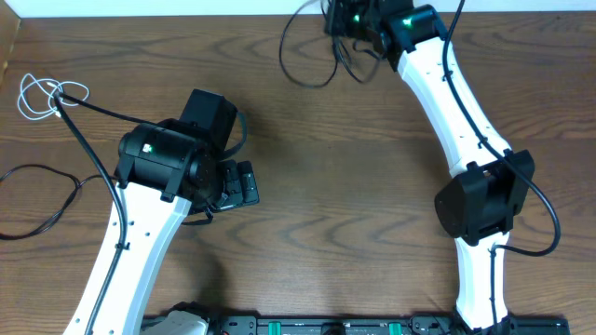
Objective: Untangle cables
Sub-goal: 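Drag the black cable up-left toward the top center with the right gripper, then release the black cable and raise the right gripper to the top right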
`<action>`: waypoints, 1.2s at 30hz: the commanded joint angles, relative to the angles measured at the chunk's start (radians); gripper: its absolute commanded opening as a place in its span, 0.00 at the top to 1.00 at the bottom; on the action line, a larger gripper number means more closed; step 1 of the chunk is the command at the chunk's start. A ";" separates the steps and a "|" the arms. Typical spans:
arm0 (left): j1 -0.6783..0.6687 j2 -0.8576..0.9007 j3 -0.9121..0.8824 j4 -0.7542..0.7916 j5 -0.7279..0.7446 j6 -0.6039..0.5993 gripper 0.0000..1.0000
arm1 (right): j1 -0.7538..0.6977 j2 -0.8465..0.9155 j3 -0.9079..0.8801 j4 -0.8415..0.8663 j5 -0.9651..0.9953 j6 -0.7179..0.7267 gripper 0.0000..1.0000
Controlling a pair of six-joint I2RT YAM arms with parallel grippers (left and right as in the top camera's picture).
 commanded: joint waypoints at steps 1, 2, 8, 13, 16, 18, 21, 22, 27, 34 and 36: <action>-0.002 0.000 0.000 -0.003 -0.013 -0.012 0.01 | 0.040 -0.006 0.021 0.103 -0.059 0.125 0.98; -0.002 0.000 0.000 -0.003 -0.013 -0.012 0.01 | 0.050 -0.006 0.021 0.146 -0.054 0.144 0.98; -0.002 0.000 0.000 -0.003 -0.013 -0.012 0.01 | 0.122 -0.006 0.022 0.422 -0.056 0.272 0.99; -0.002 0.000 0.000 -0.003 -0.013 -0.012 0.01 | 0.232 0.002 0.022 0.565 -0.100 0.224 0.99; -0.002 0.000 0.000 -0.003 -0.013 -0.012 0.01 | 0.283 0.004 0.022 0.468 0.041 0.129 0.81; -0.002 0.000 0.000 -0.003 -0.013 -0.012 0.01 | 0.302 0.009 0.022 0.362 0.203 0.106 0.64; -0.002 0.000 0.000 -0.003 -0.013 -0.012 0.01 | 0.298 0.034 0.021 0.235 0.299 0.061 0.51; -0.002 0.000 0.000 -0.003 -0.013 -0.012 0.01 | 0.290 0.046 0.021 0.204 0.288 0.047 0.43; -0.002 0.000 0.000 -0.003 -0.013 -0.012 0.01 | 0.246 0.078 0.021 0.041 0.209 -0.040 0.21; -0.002 0.000 0.000 -0.003 -0.013 -0.012 0.01 | 0.148 0.024 0.022 -0.177 0.213 -0.066 0.01; -0.002 0.000 0.000 -0.003 -0.013 -0.012 0.01 | 0.098 -0.006 0.022 -0.232 0.213 -0.064 0.01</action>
